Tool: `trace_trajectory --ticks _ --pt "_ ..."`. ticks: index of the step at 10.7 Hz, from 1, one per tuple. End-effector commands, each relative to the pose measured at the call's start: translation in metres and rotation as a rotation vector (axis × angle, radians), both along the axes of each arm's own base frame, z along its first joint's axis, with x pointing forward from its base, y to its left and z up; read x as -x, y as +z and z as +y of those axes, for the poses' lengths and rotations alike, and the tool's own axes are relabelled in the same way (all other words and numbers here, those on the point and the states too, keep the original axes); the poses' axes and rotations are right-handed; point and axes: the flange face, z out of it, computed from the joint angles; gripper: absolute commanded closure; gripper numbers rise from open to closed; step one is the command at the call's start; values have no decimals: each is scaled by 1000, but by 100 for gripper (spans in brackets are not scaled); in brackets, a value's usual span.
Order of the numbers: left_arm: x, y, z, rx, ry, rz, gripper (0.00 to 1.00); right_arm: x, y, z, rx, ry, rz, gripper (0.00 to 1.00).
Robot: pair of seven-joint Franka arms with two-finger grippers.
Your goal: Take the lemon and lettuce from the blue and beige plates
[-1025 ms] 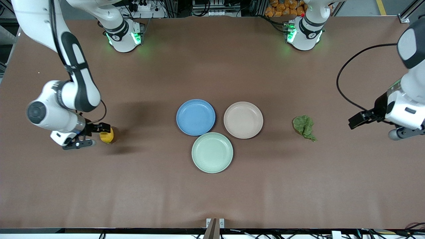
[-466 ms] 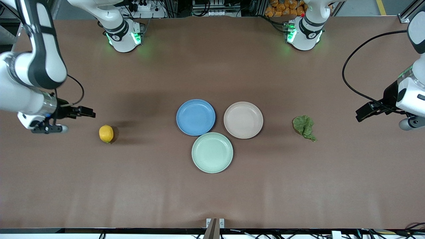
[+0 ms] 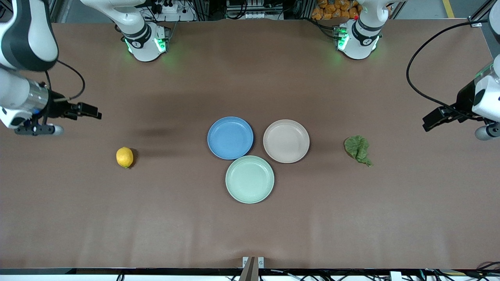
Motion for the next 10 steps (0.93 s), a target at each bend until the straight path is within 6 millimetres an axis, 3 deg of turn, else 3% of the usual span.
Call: trace_trajectory --ticks 1,4,6,9,10 --pt "12 10 -21 9 -59 4 0 5 37 -1 19 -4 -14 0" --pt "13 11 -20 7 -66 14 0 17 77 -9 63 4 -35 0" --pt "12 10 -12 8 -66 16 0 16 122 -10 108 16 -52 0" --pt "11 10 -8 71 -126 21 0 15 147 -8 132 25 -48 0" --pt "10 10 10 83 -107 21 0 12 154 -10 134 11 -39 0"
